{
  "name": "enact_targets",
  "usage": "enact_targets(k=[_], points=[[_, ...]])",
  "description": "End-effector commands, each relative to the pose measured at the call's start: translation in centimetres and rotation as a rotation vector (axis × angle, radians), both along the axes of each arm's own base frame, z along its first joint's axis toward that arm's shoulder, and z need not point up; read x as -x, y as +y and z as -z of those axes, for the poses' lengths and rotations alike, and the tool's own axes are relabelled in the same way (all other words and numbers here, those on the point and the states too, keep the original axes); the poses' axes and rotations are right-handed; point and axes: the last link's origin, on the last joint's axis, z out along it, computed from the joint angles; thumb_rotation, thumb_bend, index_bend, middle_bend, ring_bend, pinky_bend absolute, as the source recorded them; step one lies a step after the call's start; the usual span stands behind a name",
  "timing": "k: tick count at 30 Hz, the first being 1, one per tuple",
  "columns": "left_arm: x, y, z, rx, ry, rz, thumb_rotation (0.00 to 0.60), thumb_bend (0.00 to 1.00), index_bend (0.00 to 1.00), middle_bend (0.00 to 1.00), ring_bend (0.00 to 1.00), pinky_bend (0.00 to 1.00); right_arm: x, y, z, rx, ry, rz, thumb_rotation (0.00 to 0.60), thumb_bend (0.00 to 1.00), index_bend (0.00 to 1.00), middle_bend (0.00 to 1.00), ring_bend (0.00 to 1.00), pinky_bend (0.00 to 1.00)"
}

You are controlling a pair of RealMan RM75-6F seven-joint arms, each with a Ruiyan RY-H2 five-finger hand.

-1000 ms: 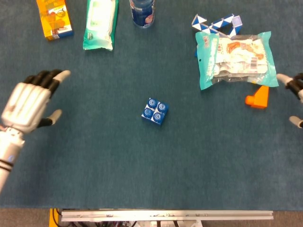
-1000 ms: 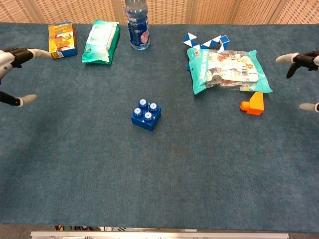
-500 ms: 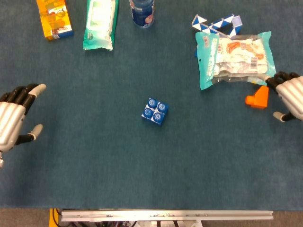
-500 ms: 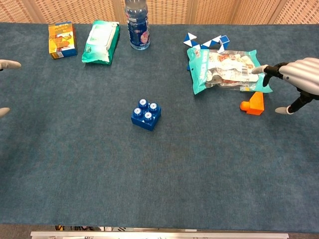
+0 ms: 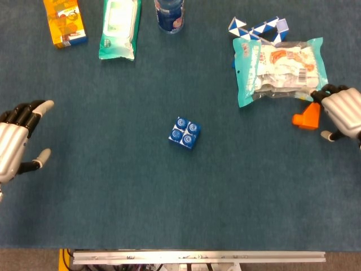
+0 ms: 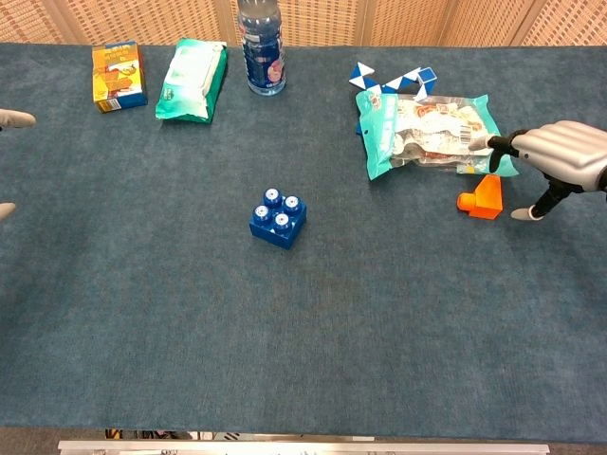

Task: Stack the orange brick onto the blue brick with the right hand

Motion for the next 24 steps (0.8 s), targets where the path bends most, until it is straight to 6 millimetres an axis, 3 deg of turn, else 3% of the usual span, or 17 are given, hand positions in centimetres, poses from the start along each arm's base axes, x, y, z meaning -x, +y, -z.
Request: enact_targets(k=[1,12,24], points=[[0.0,-0.1,-0.1,0.0,-0.004,0.0,0.6,0.27,0.12,0.16,0.16,0.26,0.1,-0.3,0.3,-0.006,0.008,0.005,0.6,0.13,0.14,0.35,0.19,0.29],[-0.2,-0.4,-0.3,0.002,-0.014,0.014,0.6,0.27,0.12,0.16,0.16,0.26,0.5,-0.9,0.8,-0.014,0.019,0.026,0.6,0.13,0.14,0.35,0.19,0.29],[-0.6,-0.7,-0.4,0.004,-0.016,0.03,0.6,0.27,0.12,0.16,0.16,0.26,0.4,1.1,0.2,-0.043,-0.002,0.023,0.6,0.13,0.14,0.35,0.19,0.29]])
